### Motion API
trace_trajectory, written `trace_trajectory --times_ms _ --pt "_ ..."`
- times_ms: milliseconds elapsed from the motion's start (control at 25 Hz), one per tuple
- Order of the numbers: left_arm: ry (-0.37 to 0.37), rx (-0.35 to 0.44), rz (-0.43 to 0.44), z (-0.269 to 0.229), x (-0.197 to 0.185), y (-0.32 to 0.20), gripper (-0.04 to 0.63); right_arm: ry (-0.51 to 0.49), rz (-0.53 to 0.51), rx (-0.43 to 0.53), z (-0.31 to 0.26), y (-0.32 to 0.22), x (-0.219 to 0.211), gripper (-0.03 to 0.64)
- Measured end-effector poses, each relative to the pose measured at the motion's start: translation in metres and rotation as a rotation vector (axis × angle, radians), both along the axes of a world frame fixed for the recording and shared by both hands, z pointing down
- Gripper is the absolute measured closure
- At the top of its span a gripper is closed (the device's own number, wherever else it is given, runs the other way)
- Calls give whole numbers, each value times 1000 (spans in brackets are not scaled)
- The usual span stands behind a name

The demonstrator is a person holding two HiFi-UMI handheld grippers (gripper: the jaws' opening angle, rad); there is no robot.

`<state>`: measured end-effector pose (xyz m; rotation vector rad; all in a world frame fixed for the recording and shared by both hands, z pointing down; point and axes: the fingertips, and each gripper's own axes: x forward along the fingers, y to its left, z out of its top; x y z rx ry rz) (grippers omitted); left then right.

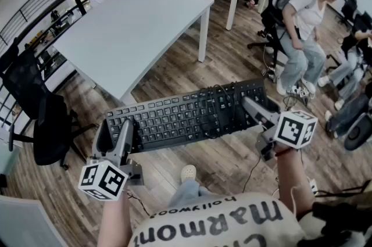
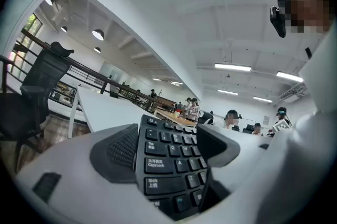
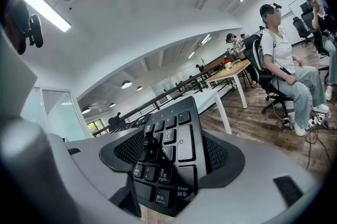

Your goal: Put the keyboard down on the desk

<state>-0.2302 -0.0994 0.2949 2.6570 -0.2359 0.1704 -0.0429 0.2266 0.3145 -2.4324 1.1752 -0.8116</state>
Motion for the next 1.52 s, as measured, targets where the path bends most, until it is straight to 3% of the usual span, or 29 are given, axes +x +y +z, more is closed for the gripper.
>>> trace_trajectory --times_ms 640,1000,1520 --pt "1 4 28 2 7 -3 253 -4 25 11 5 0 -1 299" --pt "15 12 -1 2 2 -4 253 6 11 16 3 -3 2 299" --pt "63 -52 17 6 3 -6 262 37 24 -2 -4 0 -1 299"
